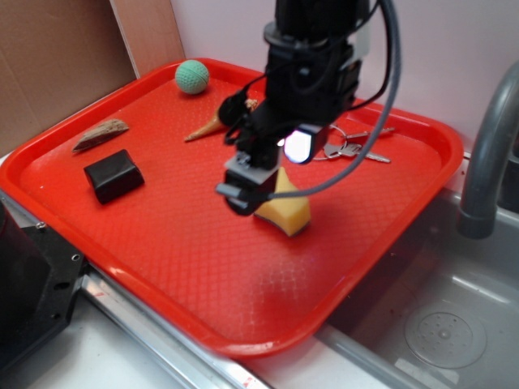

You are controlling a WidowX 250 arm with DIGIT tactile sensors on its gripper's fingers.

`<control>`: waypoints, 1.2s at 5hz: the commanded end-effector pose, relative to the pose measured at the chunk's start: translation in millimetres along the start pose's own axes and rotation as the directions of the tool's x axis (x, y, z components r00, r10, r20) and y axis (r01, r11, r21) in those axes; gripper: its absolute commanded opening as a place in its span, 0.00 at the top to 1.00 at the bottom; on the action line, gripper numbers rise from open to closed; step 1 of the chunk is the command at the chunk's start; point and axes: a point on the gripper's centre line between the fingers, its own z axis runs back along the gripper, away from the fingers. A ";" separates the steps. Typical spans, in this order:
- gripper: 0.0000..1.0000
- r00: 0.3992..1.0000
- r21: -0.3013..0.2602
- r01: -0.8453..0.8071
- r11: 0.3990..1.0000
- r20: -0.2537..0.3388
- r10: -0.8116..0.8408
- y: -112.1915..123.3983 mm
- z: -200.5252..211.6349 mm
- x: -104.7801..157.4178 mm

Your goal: Grab the green sponge.

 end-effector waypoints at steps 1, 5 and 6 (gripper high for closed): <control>0.00 0.998 0.034 -0.065 0.997 0.017 0.064 6.8 -7.9 -29.7; 0.00 1.000 0.041 0.017 0.999 0.005 -0.017 9.2 -16.9 5.0; 0.00 1.000 0.007 0.009 1.000 -0.030 -0.009 2.9 -30.8 -3.4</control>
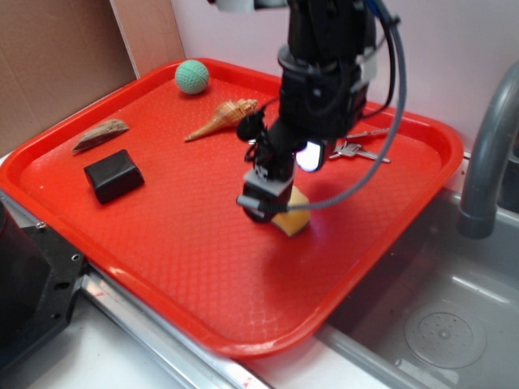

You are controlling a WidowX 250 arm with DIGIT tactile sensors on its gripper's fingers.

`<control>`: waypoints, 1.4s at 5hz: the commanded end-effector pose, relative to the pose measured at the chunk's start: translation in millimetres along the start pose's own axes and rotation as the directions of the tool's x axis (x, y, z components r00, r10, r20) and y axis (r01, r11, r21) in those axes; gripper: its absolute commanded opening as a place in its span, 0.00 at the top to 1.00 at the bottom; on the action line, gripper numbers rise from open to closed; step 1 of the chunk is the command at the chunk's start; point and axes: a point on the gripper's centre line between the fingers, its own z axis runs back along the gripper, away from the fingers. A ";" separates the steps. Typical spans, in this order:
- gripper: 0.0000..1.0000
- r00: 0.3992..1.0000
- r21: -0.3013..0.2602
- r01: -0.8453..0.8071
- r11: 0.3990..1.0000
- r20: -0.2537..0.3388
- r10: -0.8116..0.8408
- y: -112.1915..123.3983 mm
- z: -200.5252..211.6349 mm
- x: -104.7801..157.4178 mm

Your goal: Grab the green sponge.

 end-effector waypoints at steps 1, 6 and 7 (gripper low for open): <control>0.00 0.999 -0.030 -0.042 0.999 -0.030 0.041 -16.7 -15.1 -24.3; 1.00 0.766 0.050 -0.610 0.791 0.292 0.572 -35.1 115.0 -103.4; 1.00 0.593 -0.047 -0.778 0.627 0.277 0.756 -61.6 158.0 -137.5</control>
